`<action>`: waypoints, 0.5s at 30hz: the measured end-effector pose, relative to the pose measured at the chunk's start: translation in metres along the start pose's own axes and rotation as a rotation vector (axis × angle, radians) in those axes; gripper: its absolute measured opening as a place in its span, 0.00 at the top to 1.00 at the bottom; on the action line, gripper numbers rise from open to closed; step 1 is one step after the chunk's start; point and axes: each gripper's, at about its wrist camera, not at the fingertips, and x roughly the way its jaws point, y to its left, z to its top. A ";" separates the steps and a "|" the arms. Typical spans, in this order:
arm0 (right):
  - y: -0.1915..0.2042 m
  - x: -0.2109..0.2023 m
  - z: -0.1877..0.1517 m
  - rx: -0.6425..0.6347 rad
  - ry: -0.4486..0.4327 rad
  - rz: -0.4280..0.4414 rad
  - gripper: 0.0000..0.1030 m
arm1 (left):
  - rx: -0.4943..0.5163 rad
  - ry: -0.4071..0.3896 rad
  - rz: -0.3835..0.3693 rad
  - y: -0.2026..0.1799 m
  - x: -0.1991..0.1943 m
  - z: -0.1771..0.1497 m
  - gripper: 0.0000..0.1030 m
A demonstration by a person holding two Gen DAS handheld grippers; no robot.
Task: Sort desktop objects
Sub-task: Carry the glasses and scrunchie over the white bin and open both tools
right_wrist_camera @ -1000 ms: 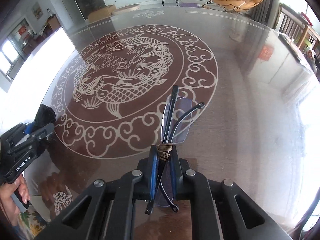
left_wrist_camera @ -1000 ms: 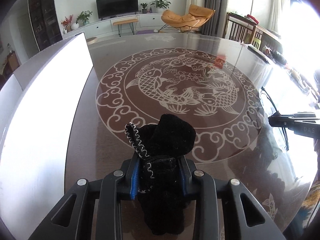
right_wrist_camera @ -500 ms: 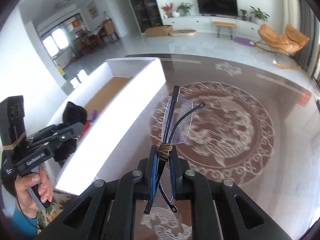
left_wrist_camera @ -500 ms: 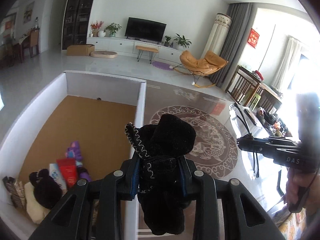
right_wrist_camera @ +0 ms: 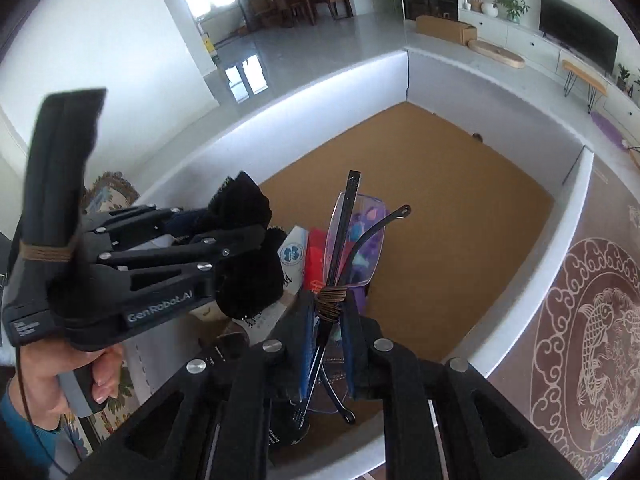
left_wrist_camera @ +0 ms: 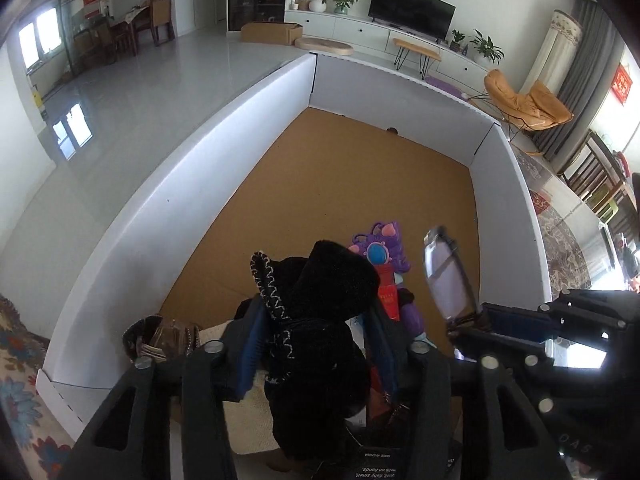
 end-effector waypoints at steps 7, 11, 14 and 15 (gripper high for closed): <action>-0.002 -0.003 -0.019 -0.038 -0.032 -0.065 0.16 | -0.029 -0.137 0.057 0.002 -0.029 -0.009 0.16; -0.008 -0.029 -0.025 -0.042 -0.091 -0.107 0.08 | -0.083 -0.216 0.153 -0.002 -0.051 -0.013 0.08; -0.015 -0.044 -0.025 -0.021 -0.131 -0.121 0.02 | -0.123 -0.268 0.251 -0.007 -0.066 -0.019 0.08; -0.017 -0.046 -0.022 -0.013 -0.137 -0.130 0.02 | -0.129 -0.284 0.255 -0.009 -0.070 -0.021 0.08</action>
